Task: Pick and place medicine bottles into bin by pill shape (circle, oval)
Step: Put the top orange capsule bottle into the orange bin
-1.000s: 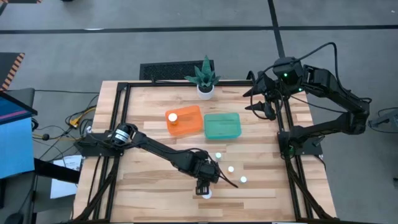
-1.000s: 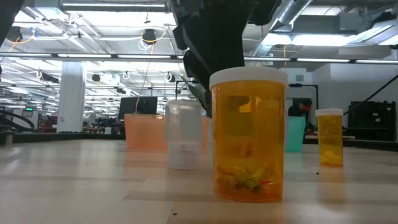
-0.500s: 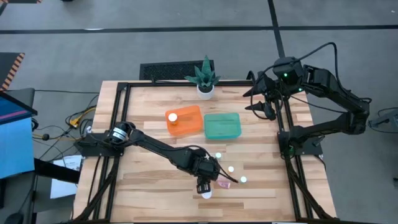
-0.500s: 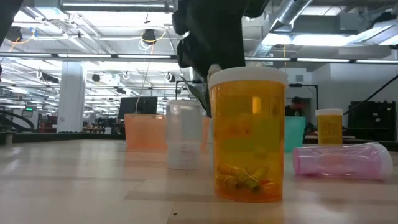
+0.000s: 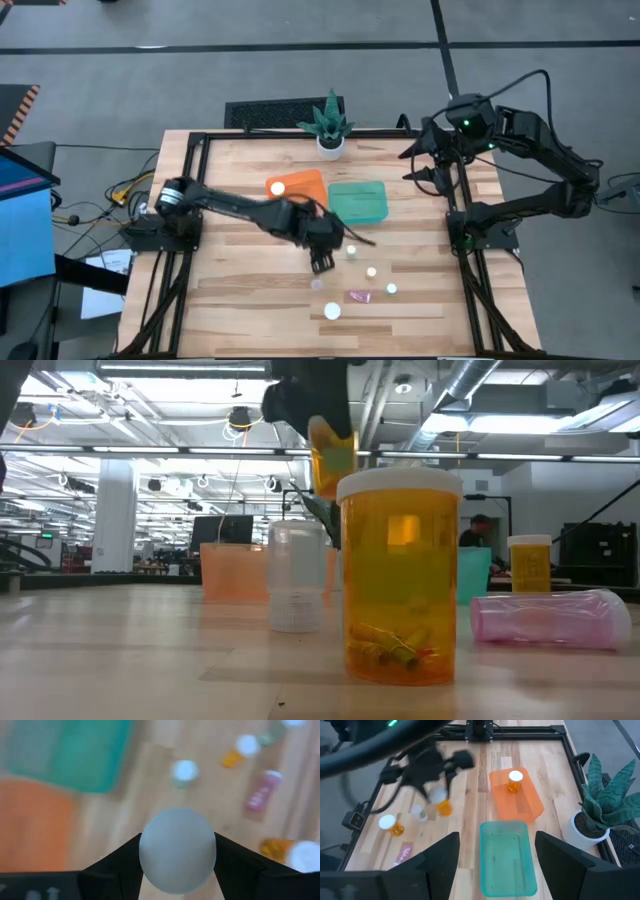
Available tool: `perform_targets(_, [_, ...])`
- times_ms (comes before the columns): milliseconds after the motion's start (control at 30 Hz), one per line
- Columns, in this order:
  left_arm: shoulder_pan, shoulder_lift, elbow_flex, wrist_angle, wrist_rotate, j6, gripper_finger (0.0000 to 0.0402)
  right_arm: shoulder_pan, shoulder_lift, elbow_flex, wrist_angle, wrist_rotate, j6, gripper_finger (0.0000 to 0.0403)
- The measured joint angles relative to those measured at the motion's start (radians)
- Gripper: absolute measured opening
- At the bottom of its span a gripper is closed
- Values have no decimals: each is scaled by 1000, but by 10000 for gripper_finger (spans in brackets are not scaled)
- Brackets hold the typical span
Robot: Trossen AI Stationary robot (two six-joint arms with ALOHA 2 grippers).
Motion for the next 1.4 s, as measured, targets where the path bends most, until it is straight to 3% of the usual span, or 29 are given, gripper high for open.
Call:
perform_targets(267, [190, -91, 0, -96, -134, -92, 194, -2, -25, 0, -6, 1, -26, 270])
perform_targets(533, [425, -92, -10, -108, -37, -42, 194, -20, -23, 0, -6, 3, -26, 270])
perform_targets(767, [562, -91, -21, -108, -33, -11, 194, -78, -21, 0, -4, 4, -26, 270])
perform_targets(967, [586, -91, -21, -108, -13, -28, 194, -135, -21, 0, -4, 5, -26, 270])
perform_targets(1400, [467, -43, -27, -123, -57, -44, 194, -166, -20, 0, -3, 5, -27, 270])
